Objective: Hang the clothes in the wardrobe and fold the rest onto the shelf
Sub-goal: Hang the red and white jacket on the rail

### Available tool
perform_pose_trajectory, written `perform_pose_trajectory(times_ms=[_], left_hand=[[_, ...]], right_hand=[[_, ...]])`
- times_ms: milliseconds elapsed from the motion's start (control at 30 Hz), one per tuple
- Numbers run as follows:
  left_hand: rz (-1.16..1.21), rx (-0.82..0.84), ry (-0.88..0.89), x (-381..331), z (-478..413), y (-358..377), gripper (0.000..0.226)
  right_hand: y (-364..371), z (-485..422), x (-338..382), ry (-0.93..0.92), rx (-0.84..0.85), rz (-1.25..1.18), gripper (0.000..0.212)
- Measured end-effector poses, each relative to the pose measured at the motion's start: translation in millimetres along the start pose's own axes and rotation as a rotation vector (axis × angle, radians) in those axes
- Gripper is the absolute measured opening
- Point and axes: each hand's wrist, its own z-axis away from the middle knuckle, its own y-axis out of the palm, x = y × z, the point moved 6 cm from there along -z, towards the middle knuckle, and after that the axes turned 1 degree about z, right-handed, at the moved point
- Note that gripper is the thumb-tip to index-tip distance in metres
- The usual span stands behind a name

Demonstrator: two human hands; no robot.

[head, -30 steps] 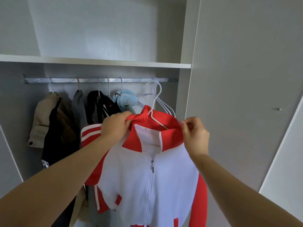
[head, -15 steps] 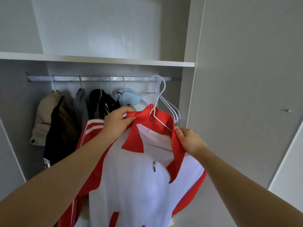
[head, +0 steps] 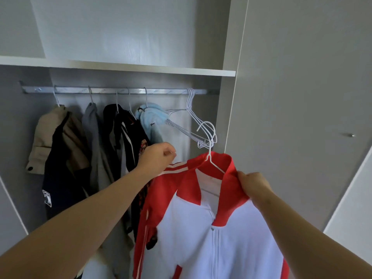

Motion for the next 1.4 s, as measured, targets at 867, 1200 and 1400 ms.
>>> perform_pose_trajectory(times_ms=[867, 1200, 1400], left_hand=[[-0.426, 0.09, 0.271, 74.6, -229.8, 60.1, 0.023], [-0.479, -0.005, 0.215, 126.0, -301.8, 42.7, 0.033], [-0.082, -0.047, 0.136, 134.1, -315.8, 33.6, 0.031]], right_hand=[[117.7, -162.2, 150.0, 0.065, 0.067, -0.393, 0.035], [165.4, -232.7, 257.2, 0.036, 0.083, -0.512, 0.042], [189.3, -250.6, 293.1, -0.035, 0.178, -0.578, 0.036]])
